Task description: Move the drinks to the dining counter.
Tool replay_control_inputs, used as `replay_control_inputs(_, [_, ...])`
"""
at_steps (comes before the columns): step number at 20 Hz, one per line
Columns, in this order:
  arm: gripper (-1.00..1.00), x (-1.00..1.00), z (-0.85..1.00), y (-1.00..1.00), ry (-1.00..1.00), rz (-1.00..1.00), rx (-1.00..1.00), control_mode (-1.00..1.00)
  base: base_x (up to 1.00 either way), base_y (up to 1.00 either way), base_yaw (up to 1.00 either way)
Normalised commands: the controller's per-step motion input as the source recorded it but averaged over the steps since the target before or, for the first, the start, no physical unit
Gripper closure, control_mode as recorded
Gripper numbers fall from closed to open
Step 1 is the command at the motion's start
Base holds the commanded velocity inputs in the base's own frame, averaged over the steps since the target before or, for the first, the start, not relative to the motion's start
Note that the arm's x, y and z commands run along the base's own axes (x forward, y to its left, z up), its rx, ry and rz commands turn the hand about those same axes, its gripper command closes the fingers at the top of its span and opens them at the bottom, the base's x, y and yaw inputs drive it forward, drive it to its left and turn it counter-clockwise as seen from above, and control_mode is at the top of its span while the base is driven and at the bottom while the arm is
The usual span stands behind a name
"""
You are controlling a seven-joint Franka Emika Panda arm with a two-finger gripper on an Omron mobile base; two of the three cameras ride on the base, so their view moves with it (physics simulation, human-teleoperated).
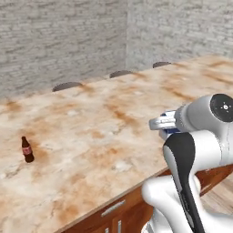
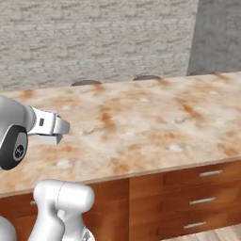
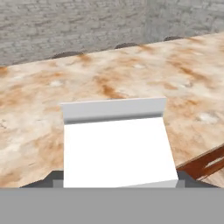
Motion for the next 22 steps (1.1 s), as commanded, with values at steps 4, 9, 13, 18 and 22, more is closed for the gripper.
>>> replay_control_inputs(4, [1.00,0.00,0.00,0.00,0.00,0.00,0.00,1.00,1.00,-0.22,0.44])
replay_control_inputs(9, [1.00,0.20,-0.04,-0.01,0.03,0.07,0.03,-1.00,0.80,-0.08,0.31])
replay_control_inputs(13, [1.00,0.97,-0.15,-0.13,0.14,0.31,0.12,-1.00,0.00,0.00,0.00])
replay_control_inputs(18, [1.00,0.64,-0.02,0.00,0.01,0.05,0.00,-1.00,0.00,0.00,0.00])
replay_control_inputs(22, [1.00,0.35,-0.12,0.00,-0.04,0.19,0.00,-1.00,0.00,0.00,0.00])
